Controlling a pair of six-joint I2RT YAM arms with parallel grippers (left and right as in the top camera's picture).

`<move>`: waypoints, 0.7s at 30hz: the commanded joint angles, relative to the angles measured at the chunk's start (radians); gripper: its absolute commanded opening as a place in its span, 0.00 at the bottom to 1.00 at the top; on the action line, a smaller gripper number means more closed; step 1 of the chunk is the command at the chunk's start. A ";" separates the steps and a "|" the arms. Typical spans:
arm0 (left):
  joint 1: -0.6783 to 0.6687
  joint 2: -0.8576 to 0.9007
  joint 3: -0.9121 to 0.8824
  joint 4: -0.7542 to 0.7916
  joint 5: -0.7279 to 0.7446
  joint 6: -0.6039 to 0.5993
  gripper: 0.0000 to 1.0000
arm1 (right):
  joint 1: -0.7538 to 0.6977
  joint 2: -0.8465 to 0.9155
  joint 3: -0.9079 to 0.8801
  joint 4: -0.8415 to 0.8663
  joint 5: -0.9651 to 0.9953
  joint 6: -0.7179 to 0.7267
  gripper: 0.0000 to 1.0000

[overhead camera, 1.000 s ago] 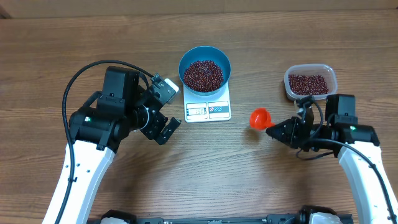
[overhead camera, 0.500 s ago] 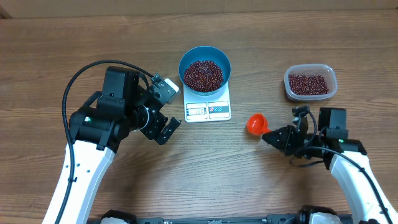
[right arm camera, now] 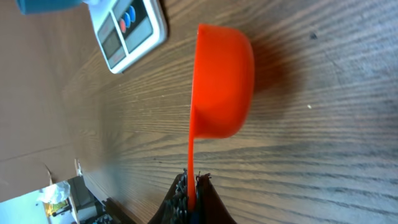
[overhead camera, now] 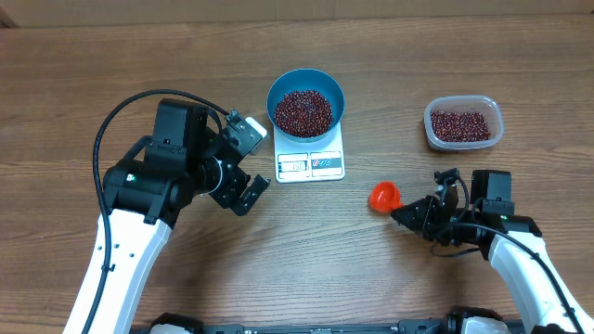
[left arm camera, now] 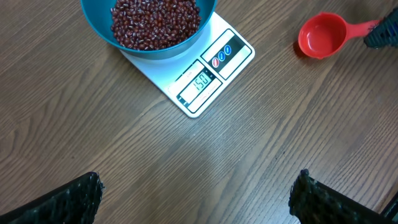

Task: Scoop item into bowl and weigh 150g on scale
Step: 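Lower the red scoop onto the table and open the right gripper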

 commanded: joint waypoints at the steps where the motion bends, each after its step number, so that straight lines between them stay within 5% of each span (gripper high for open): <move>1: -0.002 0.006 0.023 0.001 0.001 0.001 1.00 | -0.005 -0.014 -0.006 0.008 0.015 0.004 0.04; 21: -0.002 0.006 0.023 0.001 0.001 0.001 1.00 | -0.142 -0.014 -0.006 -0.074 0.032 -0.070 0.04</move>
